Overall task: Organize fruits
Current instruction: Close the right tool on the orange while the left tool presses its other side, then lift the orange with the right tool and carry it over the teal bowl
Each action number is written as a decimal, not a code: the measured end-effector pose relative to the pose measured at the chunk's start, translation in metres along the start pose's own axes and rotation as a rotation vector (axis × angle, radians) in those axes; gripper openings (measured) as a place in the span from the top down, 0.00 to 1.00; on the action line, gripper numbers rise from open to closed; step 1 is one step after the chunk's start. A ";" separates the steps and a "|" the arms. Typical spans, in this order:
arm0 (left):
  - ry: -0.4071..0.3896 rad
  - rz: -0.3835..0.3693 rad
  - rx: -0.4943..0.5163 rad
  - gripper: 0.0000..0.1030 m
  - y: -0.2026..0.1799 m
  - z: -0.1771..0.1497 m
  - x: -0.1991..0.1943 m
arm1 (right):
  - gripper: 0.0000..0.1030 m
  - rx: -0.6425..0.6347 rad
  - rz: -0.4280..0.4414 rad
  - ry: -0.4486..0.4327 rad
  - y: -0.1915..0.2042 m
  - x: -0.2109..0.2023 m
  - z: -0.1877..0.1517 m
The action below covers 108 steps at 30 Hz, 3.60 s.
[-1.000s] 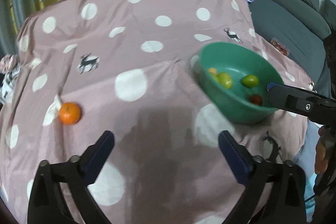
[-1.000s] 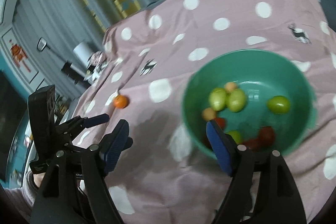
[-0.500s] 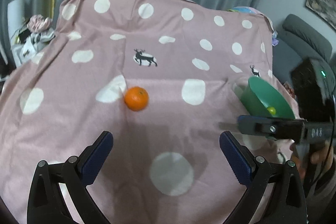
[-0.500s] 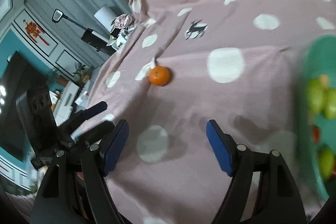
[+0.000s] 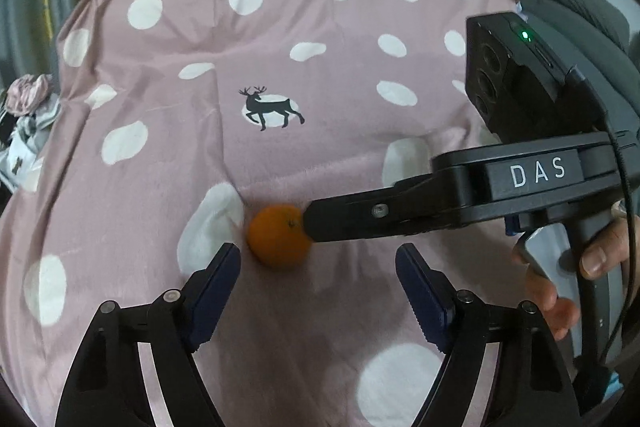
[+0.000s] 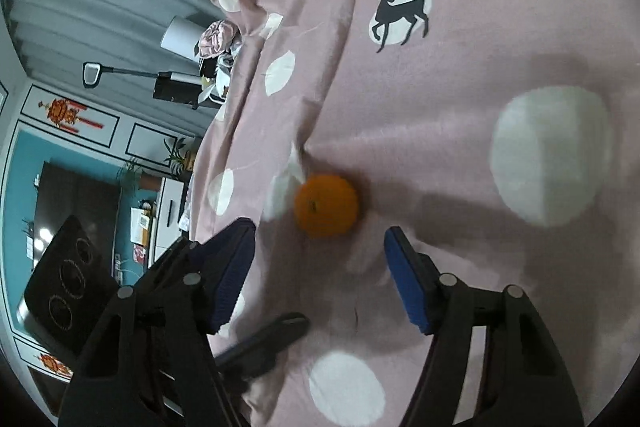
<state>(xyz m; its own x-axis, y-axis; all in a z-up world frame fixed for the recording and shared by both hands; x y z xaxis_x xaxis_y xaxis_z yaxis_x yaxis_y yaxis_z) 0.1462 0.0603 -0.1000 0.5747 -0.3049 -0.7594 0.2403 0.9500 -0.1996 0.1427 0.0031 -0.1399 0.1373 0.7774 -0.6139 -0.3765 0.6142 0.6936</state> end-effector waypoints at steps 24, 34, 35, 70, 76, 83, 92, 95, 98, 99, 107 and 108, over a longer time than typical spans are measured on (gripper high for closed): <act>0.068 0.111 0.091 0.58 0.015 0.008 0.038 | 0.59 0.022 -0.016 0.043 -0.012 0.026 0.008; 0.023 0.066 0.100 0.59 -0.004 -0.001 0.010 | 0.60 -0.010 0.010 0.006 -0.001 0.006 -0.007; 0.016 0.063 0.105 0.59 -0.007 -0.003 0.007 | 0.60 -0.008 0.013 -0.001 0.000 0.002 -0.010; -0.109 -0.064 0.261 0.59 -0.161 -0.027 -0.081 | 0.62 0.010 0.024 -0.250 0.002 -0.156 -0.084; -0.126 -0.087 0.291 0.59 -0.184 -0.019 -0.084 | 0.63 0.019 0.022 -0.309 -0.005 -0.183 -0.083; -0.134 -0.107 0.326 0.59 -0.208 -0.008 -0.079 | 0.64 0.037 0.014 -0.365 -0.019 -0.209 -0.081; -0.136 -0.139 0.376 0.59 -0.240 0.003 -0.068 | 0.64 0.068 0.000 -0.427 -0.038 -0.238 -0.079; -0.131 -0.149 0.386 0.59 -0.248 0.005 -0.064 | 0.64 0.082 -0.003 -0.445 -0.047 -0.246 -0.079; -0.122 -0.161 0.394 0.59 -0.256 0.007 -0.058 | 0.64 0.093 -0.007 -0.457 -0.053 -0.251 -0.079; -0.120 -0.163 0.395 0.59 -0.258 0.008 -0.055 | 0.64 0.097 -0.009 -0.460 -0.056 -0.253 -0.079; -0.101 -0.174 0.413 0.59 -0.272 0.010 -0.040 | 0.64 0.128 -0.012 -0.477 -0.075 -0.263 -0.081; -0.099 -0.175 0.414 0.59 -0.273 0.010 -0.038 | 0.64 0.130 -0.012 -0.478 -0.077 -0.264 -0.081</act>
<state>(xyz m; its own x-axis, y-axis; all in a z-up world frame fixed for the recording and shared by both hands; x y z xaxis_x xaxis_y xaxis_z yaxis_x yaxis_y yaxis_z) 0.0665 -0.1883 -0.0100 0.5650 -0.4825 -0.6693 0.6209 0.7829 -0.0402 0.0609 -0.2600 -0.0617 0.5571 0.7268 -0.4017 -0.2589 0.6116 0.7476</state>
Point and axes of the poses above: each gripper's, at about its wrist camera, not at the fingertips, and x roughly the way its jaws point, y to its left, z to its top, the point moved 8 cm from there along x, roughly the way its jaws point, and after that the axes turned 7 degrees about -x, right-handed, at the moved point
